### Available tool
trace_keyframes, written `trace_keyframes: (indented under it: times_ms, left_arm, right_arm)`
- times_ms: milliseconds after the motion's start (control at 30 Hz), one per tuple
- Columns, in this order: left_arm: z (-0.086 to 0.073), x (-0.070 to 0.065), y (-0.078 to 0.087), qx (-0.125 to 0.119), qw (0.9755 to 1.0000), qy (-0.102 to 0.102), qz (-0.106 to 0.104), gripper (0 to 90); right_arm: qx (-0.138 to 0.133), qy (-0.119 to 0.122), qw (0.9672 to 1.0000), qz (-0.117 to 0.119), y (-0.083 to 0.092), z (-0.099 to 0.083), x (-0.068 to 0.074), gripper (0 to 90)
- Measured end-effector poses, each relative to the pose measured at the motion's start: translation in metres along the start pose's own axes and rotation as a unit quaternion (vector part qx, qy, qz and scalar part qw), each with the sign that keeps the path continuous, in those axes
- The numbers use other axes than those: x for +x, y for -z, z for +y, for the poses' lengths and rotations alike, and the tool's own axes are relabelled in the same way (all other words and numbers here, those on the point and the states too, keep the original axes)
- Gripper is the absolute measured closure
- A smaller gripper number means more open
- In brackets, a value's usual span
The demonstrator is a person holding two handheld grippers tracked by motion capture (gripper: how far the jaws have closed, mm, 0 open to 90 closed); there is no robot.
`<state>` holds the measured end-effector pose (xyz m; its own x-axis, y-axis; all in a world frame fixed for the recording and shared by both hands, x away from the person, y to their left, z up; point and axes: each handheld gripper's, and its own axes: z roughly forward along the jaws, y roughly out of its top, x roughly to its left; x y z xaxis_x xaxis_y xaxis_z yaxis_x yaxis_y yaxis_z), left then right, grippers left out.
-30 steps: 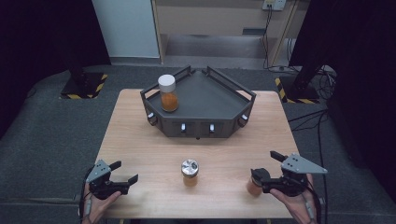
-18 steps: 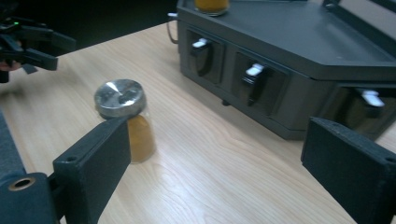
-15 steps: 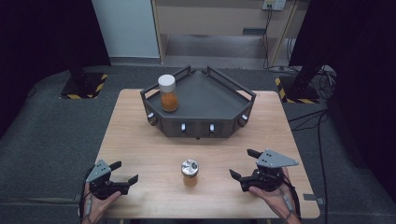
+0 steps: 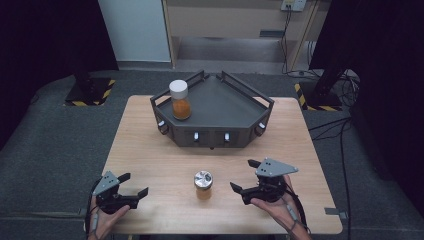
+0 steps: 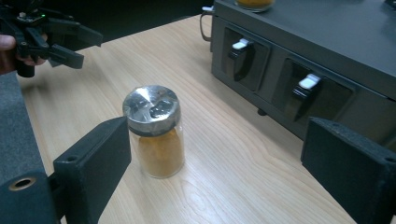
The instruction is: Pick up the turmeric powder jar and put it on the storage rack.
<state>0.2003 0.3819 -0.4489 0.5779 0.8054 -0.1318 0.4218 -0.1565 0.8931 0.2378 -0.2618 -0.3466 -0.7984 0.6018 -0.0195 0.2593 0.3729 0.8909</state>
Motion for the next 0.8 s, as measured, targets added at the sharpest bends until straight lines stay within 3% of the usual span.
trace_keyframes:
  times_ms: [800]
  left_arm:
    - [0.0,-0.001,0.0,0.001,1.0,-0.001,0.0,4.7]
  right_arm:
    - [0.024,-0.008,0.9986,0.046,-0.05,0.009,0.007,9.0]
